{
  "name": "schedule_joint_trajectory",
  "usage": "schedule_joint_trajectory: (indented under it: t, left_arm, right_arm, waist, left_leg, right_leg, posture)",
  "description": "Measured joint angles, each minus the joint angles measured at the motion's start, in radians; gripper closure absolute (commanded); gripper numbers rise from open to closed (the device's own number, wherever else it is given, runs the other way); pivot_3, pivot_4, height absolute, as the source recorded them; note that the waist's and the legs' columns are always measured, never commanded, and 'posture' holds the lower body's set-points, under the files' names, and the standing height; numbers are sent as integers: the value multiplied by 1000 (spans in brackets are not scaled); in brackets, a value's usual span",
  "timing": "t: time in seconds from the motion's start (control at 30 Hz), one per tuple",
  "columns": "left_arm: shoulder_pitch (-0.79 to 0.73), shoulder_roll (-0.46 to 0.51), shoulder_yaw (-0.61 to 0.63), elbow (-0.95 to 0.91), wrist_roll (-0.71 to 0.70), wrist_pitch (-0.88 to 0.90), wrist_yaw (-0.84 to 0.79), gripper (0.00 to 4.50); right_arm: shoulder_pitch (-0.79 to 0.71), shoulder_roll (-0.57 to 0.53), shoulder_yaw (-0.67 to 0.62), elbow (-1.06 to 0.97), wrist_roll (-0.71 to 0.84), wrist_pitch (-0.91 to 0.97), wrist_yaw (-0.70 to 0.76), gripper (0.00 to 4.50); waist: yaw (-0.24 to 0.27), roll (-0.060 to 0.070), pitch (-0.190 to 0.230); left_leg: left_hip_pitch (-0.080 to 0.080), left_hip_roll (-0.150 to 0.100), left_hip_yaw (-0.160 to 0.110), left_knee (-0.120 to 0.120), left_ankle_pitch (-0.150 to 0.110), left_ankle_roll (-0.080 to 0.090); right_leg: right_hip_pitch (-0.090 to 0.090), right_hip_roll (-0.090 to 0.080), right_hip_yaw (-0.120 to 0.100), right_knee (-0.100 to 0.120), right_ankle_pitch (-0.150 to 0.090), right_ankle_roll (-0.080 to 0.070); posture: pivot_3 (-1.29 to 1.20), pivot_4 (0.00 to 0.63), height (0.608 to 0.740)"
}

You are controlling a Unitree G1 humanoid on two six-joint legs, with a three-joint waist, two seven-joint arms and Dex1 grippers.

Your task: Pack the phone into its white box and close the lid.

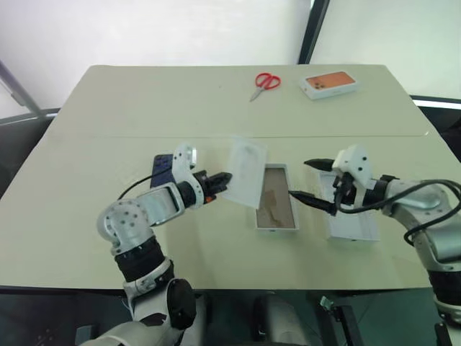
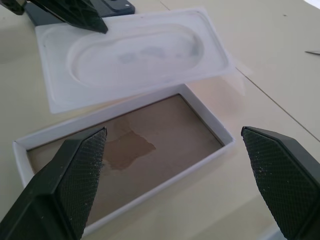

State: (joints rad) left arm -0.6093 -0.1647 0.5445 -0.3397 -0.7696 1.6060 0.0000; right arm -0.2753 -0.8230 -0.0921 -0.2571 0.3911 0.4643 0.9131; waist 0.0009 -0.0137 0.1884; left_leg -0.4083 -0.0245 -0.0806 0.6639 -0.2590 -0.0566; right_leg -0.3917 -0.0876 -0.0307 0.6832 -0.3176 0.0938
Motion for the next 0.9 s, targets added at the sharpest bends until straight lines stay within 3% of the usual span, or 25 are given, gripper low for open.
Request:
schedule_joint_trajectory:
  t: [0.27,0.47,0.63,0.83,0.9]
  left_arm:
    - [67,-20,-65,26,-66,0,116,4460]
    - [67,-19,-38,25,-74,-1,129,4460]
    - [46,-5,28,24,-85,-5,121,4460]
    - [-33,38,109,24,-116,-25,99,4460]
    - [-33,44,119,24,-116,-24,96,4500]
  right_arm:
    - [1,-2,-6,15,-16,-19,0,0]
    - [16,-3,11,-8,-28,-16,8,0]
    - [33,-35,64,-72,-40,-17,66,0]
    - [58,-105,230,-180,-86,-71,207,0]
    - [61,-117,281,-176,-137,-110,231,528]
  waist:
    - [11,0,0]
    - [10,0,0]
    - [10,-1,0]
    - [11,-1,0]
    - [11,-1,1]
  left_leg:
    - [-1,0,0,0,0,0]
    - [0,0,0,0,0,0]
    - [-1,0,0,0,0,0]
    - [-1,-1,0,0,0,0]
    - [0,-1,0,0,0,-1]
  right_leg:
    - [0,-1,0,0,0,0]
    - [0,0,0,0,0,0]
    - [0,0,0,0,0,0]
    - [1,0,0,-1,0,0]
    - [0,0,0,-1,0,1]
  posture:
    - [0,150,698]
    - [0,150,698]
    - [0,150,698]
    - [0,150,698]
    - [0,150,698]
